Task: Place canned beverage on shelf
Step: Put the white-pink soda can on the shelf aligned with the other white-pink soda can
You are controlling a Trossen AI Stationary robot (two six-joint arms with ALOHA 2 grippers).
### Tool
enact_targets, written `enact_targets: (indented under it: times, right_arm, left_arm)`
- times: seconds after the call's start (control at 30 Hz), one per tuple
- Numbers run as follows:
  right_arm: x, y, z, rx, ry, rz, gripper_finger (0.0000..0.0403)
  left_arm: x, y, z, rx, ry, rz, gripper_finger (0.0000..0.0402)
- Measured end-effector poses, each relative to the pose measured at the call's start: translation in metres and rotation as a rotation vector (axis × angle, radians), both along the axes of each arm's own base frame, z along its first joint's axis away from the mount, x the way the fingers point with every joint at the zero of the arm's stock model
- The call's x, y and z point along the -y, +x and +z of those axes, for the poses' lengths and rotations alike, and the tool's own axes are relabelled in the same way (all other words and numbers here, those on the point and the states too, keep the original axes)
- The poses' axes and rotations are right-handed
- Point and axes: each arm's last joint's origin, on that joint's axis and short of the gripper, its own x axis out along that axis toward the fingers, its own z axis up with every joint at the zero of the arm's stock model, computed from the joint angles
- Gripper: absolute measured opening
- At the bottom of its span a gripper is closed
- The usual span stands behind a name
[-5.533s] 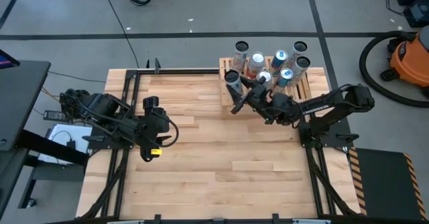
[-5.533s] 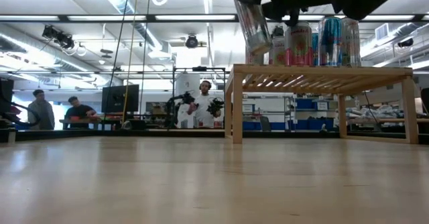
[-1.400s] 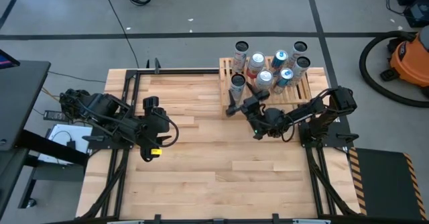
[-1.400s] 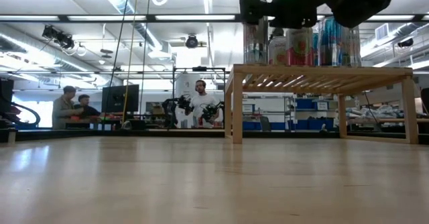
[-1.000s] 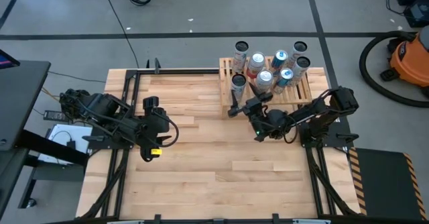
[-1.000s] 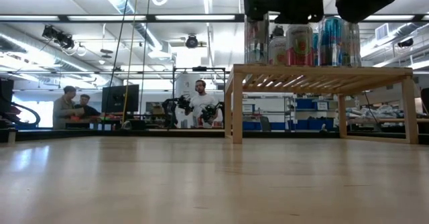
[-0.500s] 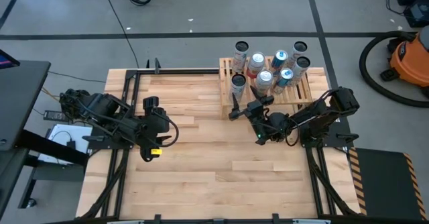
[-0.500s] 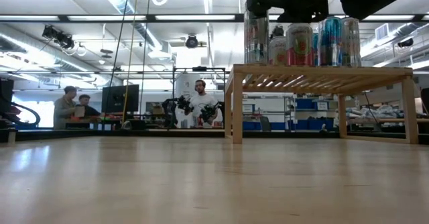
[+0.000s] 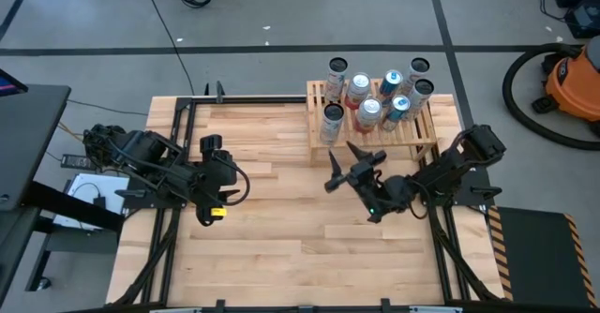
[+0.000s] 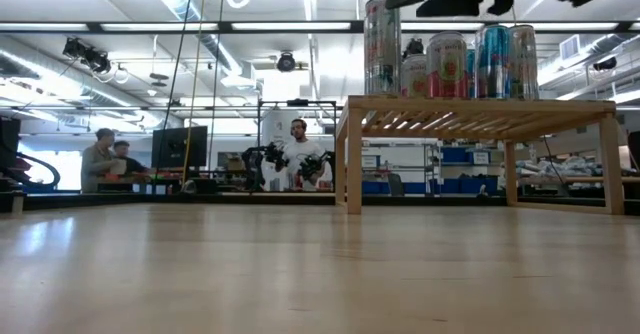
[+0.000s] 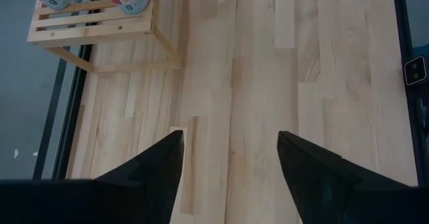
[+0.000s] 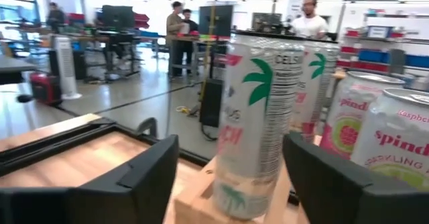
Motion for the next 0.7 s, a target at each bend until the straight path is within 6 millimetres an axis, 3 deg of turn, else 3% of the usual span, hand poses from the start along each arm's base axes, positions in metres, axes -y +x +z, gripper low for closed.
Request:
enact_targets:
  times: [0.2,0.5,0.7]
  right_arm:
    - [-0.010,-0.002,-0.002,-0.026,-0.012,0.034,0.0185]
    - [-0.004,0.004,-0.008,-0.040,-0.027,0.052,0.0017]
    - [0.007,0.012,-0.010,0.001,-0.037,0.126,0.0016]
  left_arm:
    - [0.000,0.000,0.000,0.000,0.000,0.000,0.0243]
    - [0.000,0.000,0.000,0.000,0.000,0.000,0.0243]
    - [0.000,0.000,0.000,-0.002,0.004,-0.005,0.0243]
